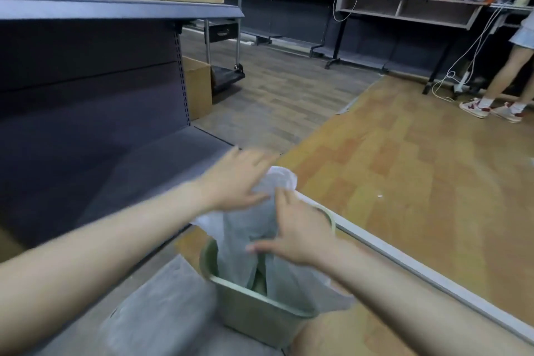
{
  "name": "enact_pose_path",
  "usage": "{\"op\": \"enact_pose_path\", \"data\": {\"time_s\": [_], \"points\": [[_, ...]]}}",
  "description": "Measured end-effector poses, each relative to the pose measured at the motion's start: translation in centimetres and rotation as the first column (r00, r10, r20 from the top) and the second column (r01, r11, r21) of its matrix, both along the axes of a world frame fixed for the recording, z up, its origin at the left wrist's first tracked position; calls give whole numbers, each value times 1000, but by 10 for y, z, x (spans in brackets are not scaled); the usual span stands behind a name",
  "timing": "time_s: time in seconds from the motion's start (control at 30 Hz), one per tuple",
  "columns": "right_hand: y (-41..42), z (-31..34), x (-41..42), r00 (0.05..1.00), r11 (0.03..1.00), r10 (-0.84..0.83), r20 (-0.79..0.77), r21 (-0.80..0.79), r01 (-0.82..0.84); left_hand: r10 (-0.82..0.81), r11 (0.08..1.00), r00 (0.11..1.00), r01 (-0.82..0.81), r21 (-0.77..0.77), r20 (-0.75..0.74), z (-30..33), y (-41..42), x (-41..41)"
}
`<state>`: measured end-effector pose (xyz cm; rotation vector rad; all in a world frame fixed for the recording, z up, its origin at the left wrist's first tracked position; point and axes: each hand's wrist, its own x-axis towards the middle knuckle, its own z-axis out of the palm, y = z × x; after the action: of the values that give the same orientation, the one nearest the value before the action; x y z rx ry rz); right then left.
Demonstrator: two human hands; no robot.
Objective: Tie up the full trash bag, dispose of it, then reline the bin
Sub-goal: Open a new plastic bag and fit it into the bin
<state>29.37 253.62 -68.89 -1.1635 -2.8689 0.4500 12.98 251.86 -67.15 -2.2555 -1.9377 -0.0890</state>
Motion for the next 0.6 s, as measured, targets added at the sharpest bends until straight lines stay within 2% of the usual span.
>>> {"op": "enact_pose_path", "data": {"time_s": [0.07, 0.1, 0.13, 0.23, 0.37, 0.43, 0.5, 0.57, 0.6], "points": [[-11, -45, 1, 984, 999, -32, 177, 40, 25, 7, 974, 983, -48, -221, -182, -53, -7, -1], [-15, -60, 4, 975, 997, -38, 217, 68, 24, -28, 964, 976, -31, -263, -218, -72, -11, -4], [-16, -74, 6, 970, 995, -33, 240, 100, 10, -78, 966, 967, 14, -258, -242, -87, -16, -10], [-10, -89, 13, 960, 991, 55, 274, 105, -87, -137, 990, 936, 122, -66, -323, -114, -14, -27], [12, -73, 25, 947, 960, 183, 263, 159, -229, -101, 990, 968, 119, 69, -229, -110, -10, -38], [31, -59, 39, 957, 927, 247, 150, 251, -279, -69, 982, 981, 99, 159, -184, -101, -12, -41], [48, -37, 55, 950, 871, 301, 80, 382, -308, 4, 988, 999, 2, 154, -38, -89, -16, -43], [59, -30, 76, 919, 764, 360, 161, 514, -389, 73, 995, 995, -78, 65, 68, -78, -22, -51], [59, -21, 87, 907, 740, 336, 254, 524, -421, 35, 998, 998, -38, 54, 59, -70, -25, -51]]}}
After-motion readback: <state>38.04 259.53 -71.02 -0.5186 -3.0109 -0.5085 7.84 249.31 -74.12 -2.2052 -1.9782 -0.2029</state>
